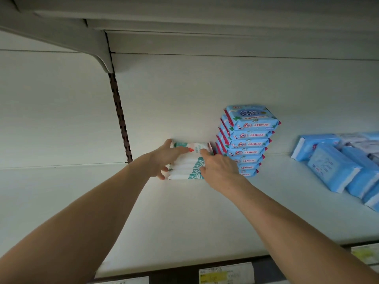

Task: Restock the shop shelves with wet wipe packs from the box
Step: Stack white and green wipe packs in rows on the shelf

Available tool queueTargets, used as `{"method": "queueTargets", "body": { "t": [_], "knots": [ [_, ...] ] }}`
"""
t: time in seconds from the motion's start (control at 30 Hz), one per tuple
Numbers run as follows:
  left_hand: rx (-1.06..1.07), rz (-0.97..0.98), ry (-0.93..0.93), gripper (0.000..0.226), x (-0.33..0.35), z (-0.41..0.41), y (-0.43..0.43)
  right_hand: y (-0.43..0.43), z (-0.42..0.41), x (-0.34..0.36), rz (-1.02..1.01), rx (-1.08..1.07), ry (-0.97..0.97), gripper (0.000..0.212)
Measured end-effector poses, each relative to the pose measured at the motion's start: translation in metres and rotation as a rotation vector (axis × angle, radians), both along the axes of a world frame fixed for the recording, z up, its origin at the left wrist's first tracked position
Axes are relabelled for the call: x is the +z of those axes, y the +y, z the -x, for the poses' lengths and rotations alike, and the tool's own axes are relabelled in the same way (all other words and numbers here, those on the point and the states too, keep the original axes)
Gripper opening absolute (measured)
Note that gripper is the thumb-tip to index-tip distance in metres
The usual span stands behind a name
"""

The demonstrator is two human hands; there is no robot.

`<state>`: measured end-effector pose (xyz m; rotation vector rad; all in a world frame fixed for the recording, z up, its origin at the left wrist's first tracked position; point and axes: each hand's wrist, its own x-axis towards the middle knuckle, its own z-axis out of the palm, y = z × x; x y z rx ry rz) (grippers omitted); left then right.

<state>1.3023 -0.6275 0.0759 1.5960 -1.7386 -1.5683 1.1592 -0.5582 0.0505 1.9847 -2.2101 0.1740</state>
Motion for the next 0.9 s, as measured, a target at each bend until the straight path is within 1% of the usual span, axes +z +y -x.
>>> {"method": "queueTargets", "body": {
  "t": [0.07, 0.2, 0.33, 0.47, 0.57, 0.63, 0.7, 0.77, 0.8, 0.83, 0.9],
  "knots": [
    [0.041, -0.038, 0.062, 0.044, -0.002, 0.004, 0.001, -0.001, 0.000, 0.001, 0.004, -0.007, 0.020, 0.040],
    [0.085, -0.066, 0.120, 0.023, -0.005, 0.011, 0.003, -0.005, 0.003, 0.005, -0.007, -0.025, 0.159, 0.040],
    [0.130, -0.085, 0.159, 0.018, -0.006, 0.020, 0.006, -0.005, 0.011, 0.011, -0.006, -0.020, 0.266, 0.037],
    [0.114, -0.078, 0.122, 0.020, -0.005, 0.029, 0.008, -0.002, 0.020, 0.011, -0.007, -0.011, 0.283, 0.040],
    [0.115, -0.106, 0.074, 0.036, -0.003, 0.029, 0.007, -0.002, 0.025, 0.009, 0.019, 0.005, 0.281, 0.044],
    [0.072, -0.068, -0.004, 0.057, -0.002, 0.026, 0.005, 0.000, 0.029, 0.008, 0.047, 0.015, 0.274, 0.043],
    [-0.021, 0.066, -0.124, 0.084, -0.005, 0.022, 0.004, 0.002, 0.034, 0.007, 0.065, 0.027, 0.275, 0.044],
    [-0.125, 0.234, -0.282, 0.112, -0.011, 0.021, 0.009, 0.005, 0.037, 0.006, 0.063, 0.035, 0.284, 0.046],
    [-0.166, 0.314, -0.359, 0.120, -0.017, 0.021, 0.011, 0.006, 0.037, 0.006, 0.061, 0.040, 0.288, 0.047],
    [-0.195, 0.380, -0.436, 0.122, -0.023, 0.022, 0.012, 0.007, 0.036, 0.004, 0.059, 0.047, 0.288, 0.047],
    [-0.228, 0.506, -0.559, 0.116, -0.031, 0.023, 0.013, 0.007, 0.035, 0.002, 0.052, 0.056, 0.284, 0.046]
  ]
}}
